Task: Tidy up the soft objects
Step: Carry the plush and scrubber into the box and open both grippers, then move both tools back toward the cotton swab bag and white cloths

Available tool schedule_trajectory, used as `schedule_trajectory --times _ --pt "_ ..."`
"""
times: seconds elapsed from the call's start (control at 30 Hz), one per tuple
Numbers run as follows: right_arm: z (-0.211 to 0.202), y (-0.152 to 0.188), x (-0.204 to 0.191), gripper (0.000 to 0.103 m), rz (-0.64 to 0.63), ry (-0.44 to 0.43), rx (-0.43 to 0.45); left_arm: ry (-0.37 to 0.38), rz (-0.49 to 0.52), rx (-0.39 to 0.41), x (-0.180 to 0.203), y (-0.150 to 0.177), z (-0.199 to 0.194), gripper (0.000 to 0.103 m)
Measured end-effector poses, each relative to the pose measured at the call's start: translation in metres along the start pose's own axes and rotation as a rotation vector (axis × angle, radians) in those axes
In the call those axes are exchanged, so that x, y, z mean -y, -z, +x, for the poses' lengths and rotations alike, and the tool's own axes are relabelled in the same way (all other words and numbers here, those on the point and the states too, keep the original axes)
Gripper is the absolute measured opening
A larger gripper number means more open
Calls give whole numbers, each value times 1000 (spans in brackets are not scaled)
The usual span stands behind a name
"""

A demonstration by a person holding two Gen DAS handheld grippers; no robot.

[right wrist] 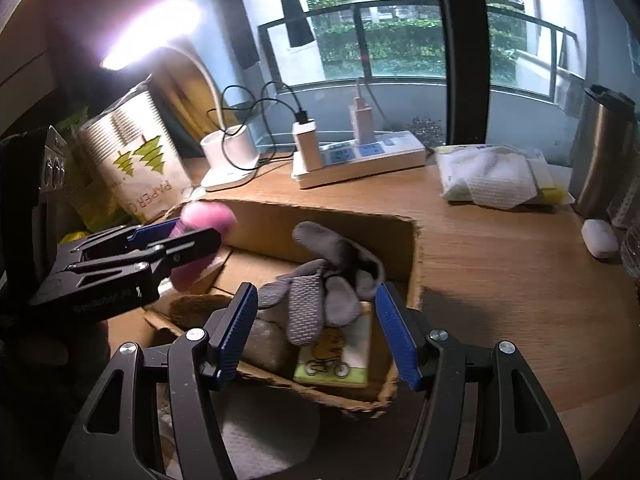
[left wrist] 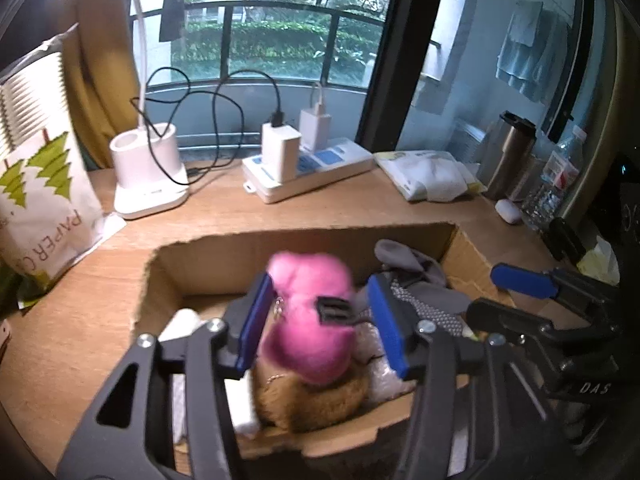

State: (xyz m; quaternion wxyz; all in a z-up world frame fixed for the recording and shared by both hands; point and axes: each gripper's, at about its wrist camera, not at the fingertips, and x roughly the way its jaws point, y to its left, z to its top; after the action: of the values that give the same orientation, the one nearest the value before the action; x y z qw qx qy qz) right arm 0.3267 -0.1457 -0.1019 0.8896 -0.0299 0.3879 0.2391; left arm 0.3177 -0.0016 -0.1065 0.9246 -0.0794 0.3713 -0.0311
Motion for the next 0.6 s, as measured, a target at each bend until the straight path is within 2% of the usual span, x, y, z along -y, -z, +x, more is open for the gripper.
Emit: schedule_trajectory --times 0.1,0.13,0.6 --pt "-2 1 4 65 10 11 3 -2 12 -7 4 0 0 65" --pt "-3 1 4 65 12 12 5 0 10 -1 3 0 -2 67" --pt "-34 12 -28 65 -20 27 46 33 15 65 6 11 -52 67"
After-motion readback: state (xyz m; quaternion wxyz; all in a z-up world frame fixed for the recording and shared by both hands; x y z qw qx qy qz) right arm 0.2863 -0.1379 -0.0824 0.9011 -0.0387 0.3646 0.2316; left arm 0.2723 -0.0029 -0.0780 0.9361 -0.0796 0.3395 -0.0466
